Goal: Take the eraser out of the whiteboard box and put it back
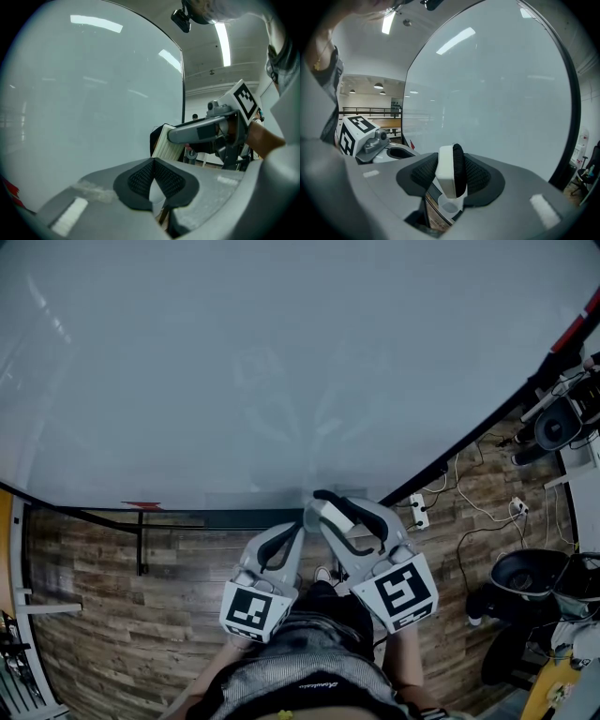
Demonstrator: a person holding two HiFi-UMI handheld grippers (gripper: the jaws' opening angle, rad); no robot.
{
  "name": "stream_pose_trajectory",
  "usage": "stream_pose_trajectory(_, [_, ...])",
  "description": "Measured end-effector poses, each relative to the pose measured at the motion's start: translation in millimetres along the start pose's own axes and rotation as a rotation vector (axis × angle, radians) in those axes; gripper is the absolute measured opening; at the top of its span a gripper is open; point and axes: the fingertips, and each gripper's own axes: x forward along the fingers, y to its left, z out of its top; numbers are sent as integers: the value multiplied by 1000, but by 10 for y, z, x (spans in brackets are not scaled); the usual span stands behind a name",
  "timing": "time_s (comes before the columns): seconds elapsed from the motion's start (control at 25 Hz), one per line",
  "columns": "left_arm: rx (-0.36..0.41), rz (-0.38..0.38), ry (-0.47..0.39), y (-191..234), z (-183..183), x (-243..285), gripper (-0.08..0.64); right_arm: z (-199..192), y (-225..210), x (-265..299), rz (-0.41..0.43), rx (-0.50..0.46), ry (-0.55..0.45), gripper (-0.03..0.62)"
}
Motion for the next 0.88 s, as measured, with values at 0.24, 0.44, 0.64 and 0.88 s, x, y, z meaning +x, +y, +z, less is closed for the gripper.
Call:
stream_pose_trajectory(0.24, [-44, 12, 2, -28, 1, -26, 2, -51, 26, -2, 5, 3, 9, 172])
stream_pose_trajectory(0.44, [-41, 18, 5, -48, 4, -29, 2, -68, 14, -17, 9, 6, 7, 172])
stream_pose_trajectory(0.64, [-4, 12, 7, -54, -31, -37, 2, -81, 11, -28, 10, 3, 4, 172])
stream_pose_trajectory(0.88, [-57, 29, 9, -98, -1, -54, 2, -108, 10, -43, 15, 8, 12, 172])
